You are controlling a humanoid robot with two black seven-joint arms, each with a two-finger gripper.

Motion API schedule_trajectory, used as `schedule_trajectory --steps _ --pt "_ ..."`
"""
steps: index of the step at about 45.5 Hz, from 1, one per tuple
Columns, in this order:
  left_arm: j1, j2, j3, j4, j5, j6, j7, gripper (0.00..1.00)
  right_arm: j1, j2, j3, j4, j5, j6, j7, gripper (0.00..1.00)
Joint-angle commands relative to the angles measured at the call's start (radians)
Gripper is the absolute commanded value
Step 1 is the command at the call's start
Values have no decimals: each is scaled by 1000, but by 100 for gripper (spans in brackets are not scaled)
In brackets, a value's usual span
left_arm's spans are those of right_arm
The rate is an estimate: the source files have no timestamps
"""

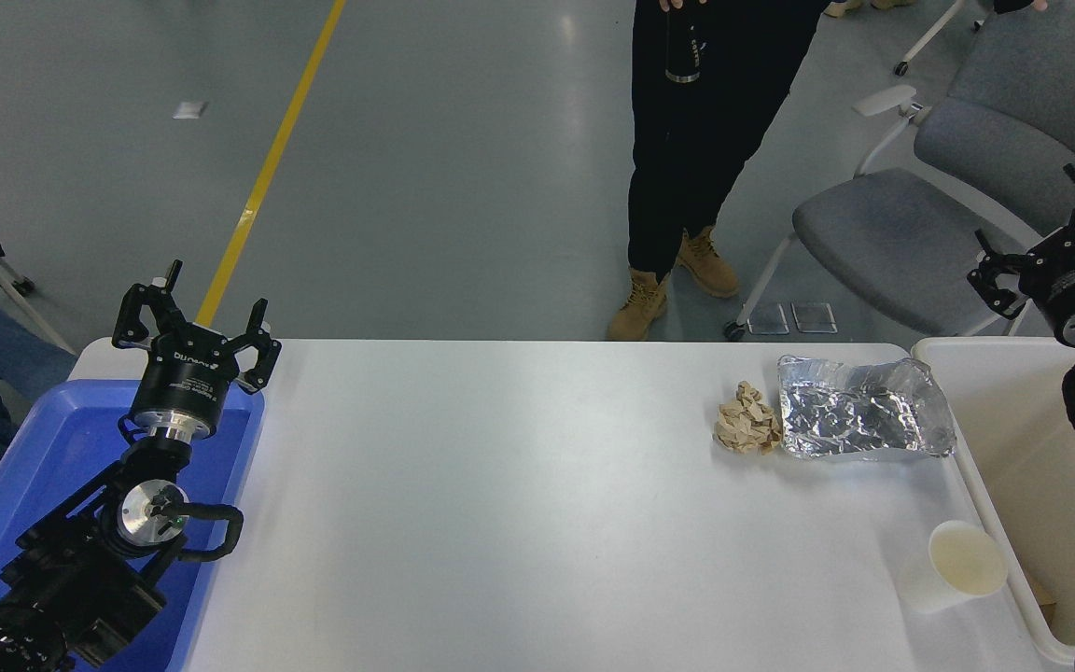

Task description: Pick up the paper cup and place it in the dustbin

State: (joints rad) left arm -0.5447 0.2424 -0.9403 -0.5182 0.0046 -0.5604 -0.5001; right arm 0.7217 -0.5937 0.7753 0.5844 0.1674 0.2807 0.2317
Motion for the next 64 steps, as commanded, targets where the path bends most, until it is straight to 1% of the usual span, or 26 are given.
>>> schedule_trajectory --steps 1,64 --pt "0 0 0 0 0 1 0 98 -1 2 -1 2 1 0 0 100" --pt "0 0 0 0 0 1 0 98 -27 -11 1 3 1 8 0 100"
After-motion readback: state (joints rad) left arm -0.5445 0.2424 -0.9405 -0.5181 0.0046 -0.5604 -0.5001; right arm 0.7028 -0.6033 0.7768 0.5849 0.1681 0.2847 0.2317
